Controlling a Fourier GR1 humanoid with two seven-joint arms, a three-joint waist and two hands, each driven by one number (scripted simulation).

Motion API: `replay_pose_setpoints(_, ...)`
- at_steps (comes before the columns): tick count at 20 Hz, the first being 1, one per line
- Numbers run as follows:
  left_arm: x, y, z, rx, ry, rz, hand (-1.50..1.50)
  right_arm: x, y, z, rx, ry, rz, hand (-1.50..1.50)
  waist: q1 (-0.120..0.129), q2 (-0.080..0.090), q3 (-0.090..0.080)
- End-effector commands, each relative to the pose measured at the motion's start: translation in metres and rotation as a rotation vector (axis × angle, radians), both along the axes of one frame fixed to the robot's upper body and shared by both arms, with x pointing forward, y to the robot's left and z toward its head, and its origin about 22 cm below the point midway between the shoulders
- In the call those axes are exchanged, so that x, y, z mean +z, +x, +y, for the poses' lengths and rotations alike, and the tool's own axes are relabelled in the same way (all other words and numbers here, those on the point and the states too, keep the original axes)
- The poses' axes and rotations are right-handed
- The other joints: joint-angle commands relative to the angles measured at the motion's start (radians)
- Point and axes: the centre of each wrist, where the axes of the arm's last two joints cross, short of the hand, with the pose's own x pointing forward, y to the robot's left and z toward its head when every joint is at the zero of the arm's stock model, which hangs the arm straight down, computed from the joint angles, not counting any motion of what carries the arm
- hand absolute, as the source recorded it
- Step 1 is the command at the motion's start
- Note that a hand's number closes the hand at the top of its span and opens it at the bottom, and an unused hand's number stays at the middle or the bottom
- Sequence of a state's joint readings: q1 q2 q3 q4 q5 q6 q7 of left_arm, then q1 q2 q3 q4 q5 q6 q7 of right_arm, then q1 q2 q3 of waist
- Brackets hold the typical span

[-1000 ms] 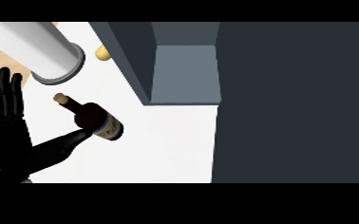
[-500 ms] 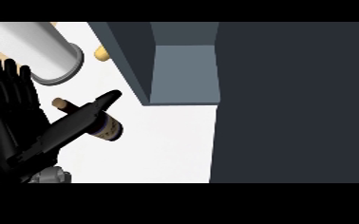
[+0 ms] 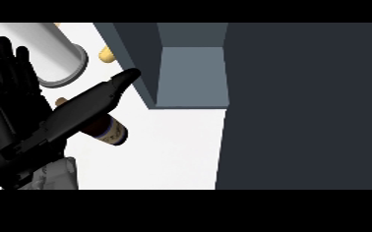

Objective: Pick up the wine, place it into the cabinet and close the cabinet

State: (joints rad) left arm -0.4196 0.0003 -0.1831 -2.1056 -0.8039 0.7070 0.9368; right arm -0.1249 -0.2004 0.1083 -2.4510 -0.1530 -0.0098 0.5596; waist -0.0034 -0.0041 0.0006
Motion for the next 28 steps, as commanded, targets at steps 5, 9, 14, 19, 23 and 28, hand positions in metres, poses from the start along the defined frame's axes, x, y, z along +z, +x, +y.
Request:
replay_pose_setpoints(5, 0.019, 0.009, -0.01, 0.031, -0.029, 0.069, -1.5, 0.031, -0.038, 0.001, 0.023, 0.032, -0.017, -1.5, -0.004, -0.001, -0.001)
replay_pose_setpoints(9, 0.019, 0.023, -0.003, 0.043, -0.056, 0.068, -1.5, 0.039, -0.032, -0.005, 0.015, 0.023, -0.025, -1.5, -0.006, 0.001, 0.0)
replay_pose_setpoints(14, -0.003, 0.022, -0.001, 0.074, -0.071, 0.078, -1.5, 0.055, -0.025, -0.001, 0.017, 0.015, -0.016, -1.5, -0.003, 0.001, -0.001)
replay_pose_setpoints(19, -0.022, 0.043, 0.023, 0.146, -0.054, 0.085, -1.5, 0.058, -0.029, 0.003, 0.003, 0.007, -0.031, -1.5, -0.005, 0.003, -0.002)
replay_pose_setpoints(23, -0.025, 0.034, 0.02, 0.164, -0.059, 0.081, -1.5, 0.058, -0.03, -0.006, 0.007, 0.01, -0.024, -1.5, -0.003, 0.002, 0.0)
replay_pose_setpoints(28, -0.05, 0.033, 0.044, 0.183, -0.061, 0.139, -1.5, 0.074, -0.03, 0.003, 0.002, 0.013, -0.039, -1.5, -0.004, 0.001, -0.002)
